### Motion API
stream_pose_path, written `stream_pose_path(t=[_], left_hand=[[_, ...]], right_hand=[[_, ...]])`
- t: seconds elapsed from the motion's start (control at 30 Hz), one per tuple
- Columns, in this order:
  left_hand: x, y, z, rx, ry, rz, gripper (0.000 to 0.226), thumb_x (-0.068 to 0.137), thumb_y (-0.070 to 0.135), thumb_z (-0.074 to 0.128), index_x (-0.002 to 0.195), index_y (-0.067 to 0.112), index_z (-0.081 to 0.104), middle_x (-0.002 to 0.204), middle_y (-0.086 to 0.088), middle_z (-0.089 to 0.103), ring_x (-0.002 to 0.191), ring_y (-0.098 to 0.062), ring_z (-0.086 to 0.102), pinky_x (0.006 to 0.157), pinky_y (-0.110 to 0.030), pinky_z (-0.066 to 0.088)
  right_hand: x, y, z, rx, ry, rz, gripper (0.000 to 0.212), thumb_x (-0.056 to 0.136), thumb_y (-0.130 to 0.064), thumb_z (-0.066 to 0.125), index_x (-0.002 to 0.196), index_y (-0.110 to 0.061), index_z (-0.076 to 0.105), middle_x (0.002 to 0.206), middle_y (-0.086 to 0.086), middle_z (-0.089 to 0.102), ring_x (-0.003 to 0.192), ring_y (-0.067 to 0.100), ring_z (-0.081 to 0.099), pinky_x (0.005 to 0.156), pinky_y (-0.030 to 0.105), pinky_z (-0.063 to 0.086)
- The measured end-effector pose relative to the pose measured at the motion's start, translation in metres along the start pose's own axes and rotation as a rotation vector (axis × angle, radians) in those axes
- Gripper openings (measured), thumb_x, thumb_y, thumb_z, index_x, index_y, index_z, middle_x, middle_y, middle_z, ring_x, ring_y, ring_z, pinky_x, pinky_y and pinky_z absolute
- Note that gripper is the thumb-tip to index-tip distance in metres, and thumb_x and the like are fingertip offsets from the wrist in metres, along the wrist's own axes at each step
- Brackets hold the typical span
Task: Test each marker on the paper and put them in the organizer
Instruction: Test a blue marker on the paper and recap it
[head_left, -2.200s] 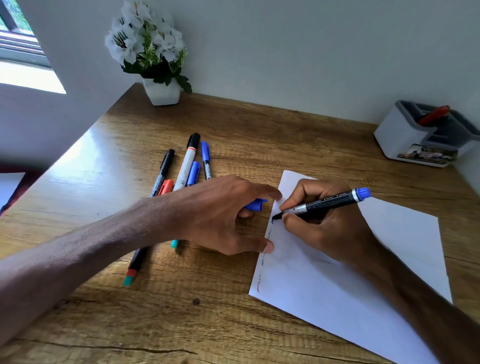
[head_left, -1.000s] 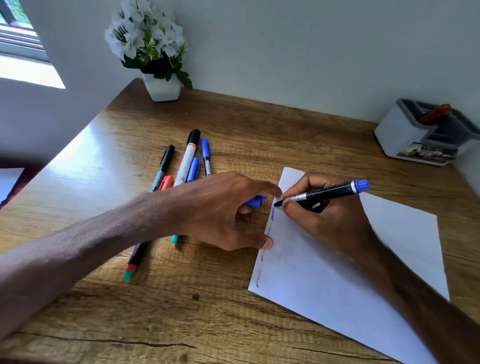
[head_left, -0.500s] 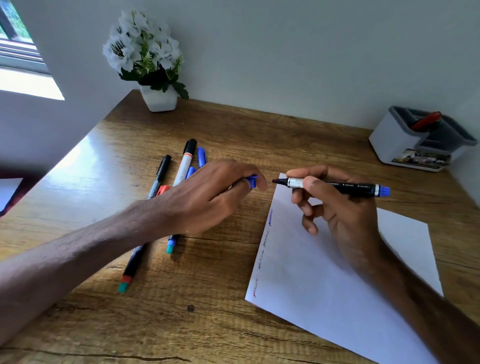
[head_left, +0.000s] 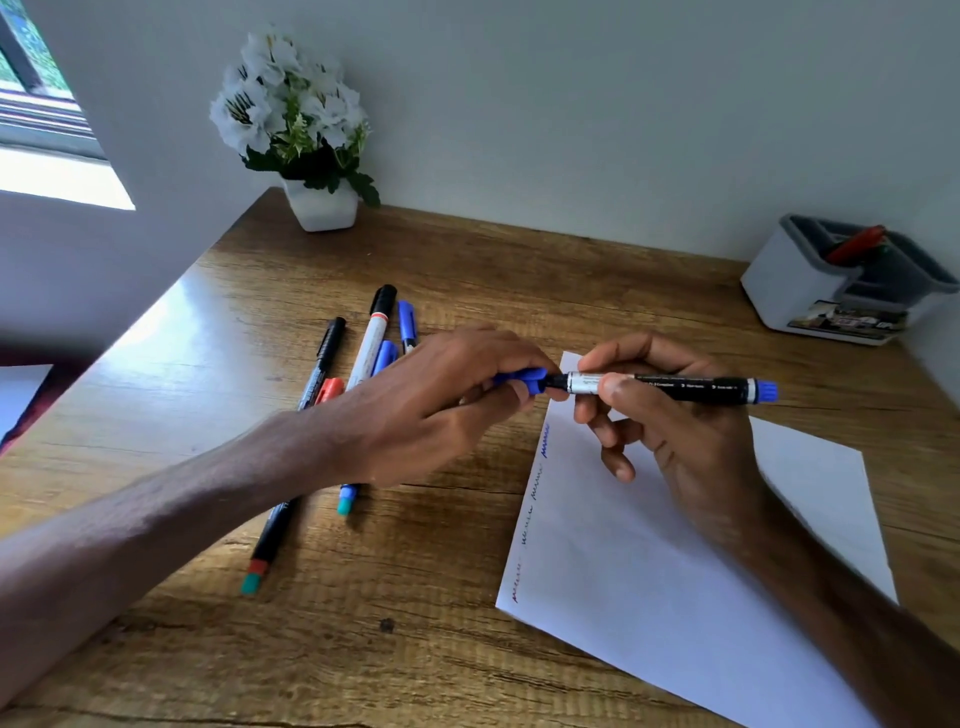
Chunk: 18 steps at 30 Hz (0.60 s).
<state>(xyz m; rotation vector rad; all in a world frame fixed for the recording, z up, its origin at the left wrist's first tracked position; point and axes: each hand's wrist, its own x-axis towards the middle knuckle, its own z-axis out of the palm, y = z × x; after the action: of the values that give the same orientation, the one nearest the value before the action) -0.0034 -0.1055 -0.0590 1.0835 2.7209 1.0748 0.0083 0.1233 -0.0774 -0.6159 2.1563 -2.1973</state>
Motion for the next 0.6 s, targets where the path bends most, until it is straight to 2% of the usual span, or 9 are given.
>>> stream_pose_path(t=[0.1,0.17,0.23,0.27,0.33,0.4,0.5,0.6], left_hand=[[0.0014,-0.0013,0.0030,0.109,0.027,0.072,0.028,0.104,0.020,0.049,0.128,0.015,0.064,0.105,0.014,0.063,0.097,-0.004,0.055,0.082,-0.015,0.040],[0.0022,-0.0019,0.0032,0.132,0.036,0.111,0.033,0.104,0.019,0.053,0.136,0.016,0.060,0.113,0.014,0.064,0.103,-0.003,0.057,0.085,-0.016,0.044],[0.0029,-0.0010,0.0020,-0.002,0.035,0.069,0.037,0.103,0.020,0.055,0.140,0.019,0.058,0.126,0.013,0.066,0.110,-0.004,0.062,0.084,-0.021,0.053],[0.0029,0.0001,0.0011,-0.130,0.033,0.017,0.036,0.102,0.021,0.057,0.138,0.020,0.059,0.127,0.012,0.067,0.108,-0.005,0.065,0.079,-0.022,0.056],[0.0038,0.0019,0.0002,-0.361,0.040,-0.043,0.031,0.099,0.022,0.060,0.129,0.018,0.067,0.117,0.006,0.072,0.089,-0.016,0.069,0.064,-0.024,0.055],[0.0041,0.0023,0.0013,-0.459,0.054,-0.030,0.027,0.098,0.021,0.060,0.121,0.014,0.072,0.102,-0.001,0.075,0.075,-0.032,0.065,0.055,-0.029,0.052],[0.0042,0.0029,0.0049,-0.534,0.024,-0.024,0.023,0.100,0.017,0.058,0.113,0.007,0.073,0.086,-0.001,0.071,0.068,-0.038,0.059,0.052,-0.028,0.048],[0.0045,0.0027,0.0060,-0.627,-0.004,-0.025,0.023,0.098,0.017,0.059,0.110,0.004,0.075,0.082,-0.003,0.070,0.066,-0.044,0.055,0.050,-0.025,0.045]], right_hand=[[0.0002,0.0004,0.0012,-0.048,-0.008,-0.007,0.015,0.091,-0.004,0.061,0.104,0.003,0.063,0.077,0.014,0.072,0.056,0.022,0.060,0.041,0.028,0.048],[0.0000,-0.0006,0.0021,-0.068,-0.022,-0.019,0.014,0.091,-0.003,0.059,0.104,0.003,0.061,0.079,0.015,0.074,0.057,0.023,0.063,0.040,0.029,0.050],[0.0005,-0.0022,0.0018,-0.048,-0.011,-0.017,0.010,0.091,-0.004,0.062,0.100,0.001,0.061,0.079,0.014,0.076,0.057,0.023,0.065,0.040,0.029,0.050],[0.0010,-0.0029,0.0016,-0.025,-0.004,-0.014,0.010,0.091,-0.006,0.065,0.098,0.001,0.062,0.079,0.015,0.076,0.056,0.023,0.065,0.040,0.028,0.050],[0.0025,-0.0038,0.0007,0.001,0.007,-0.036,0.015,0.091,-0.010,0.072,0.097,0.002,0.064,0.079,0.016,0.076,0.055,0.024,0.066,0.040,0.026,0.049],[0.0033,-0.0039,0.0002,-0.002,0.006,-0.068,0.016,0.090,-0.012,0.072,0.094,0.002,0.065,0.077,0.016,0.076,0.053,0.024,0.065,0.040,0.025,0.049],[0.0020,-0.0024,-0.0006,-0.019,-0.041,-0.120,0.005,0.094,-0.006,0.069,0.093,-0.002,0.067,0.075,0.016,0.075,0.049,0.024,0.064,0.041,0.025,0.048],[0.0006,-0.0014,-0.0010,-0.047,-0.077,-0.157,0.004,0.092,-0.005,0.068,0.094,-0.001,0.067,0.074,0.016,0.075,0.047,0.025,0.063,0.041,0.024,0.048]])
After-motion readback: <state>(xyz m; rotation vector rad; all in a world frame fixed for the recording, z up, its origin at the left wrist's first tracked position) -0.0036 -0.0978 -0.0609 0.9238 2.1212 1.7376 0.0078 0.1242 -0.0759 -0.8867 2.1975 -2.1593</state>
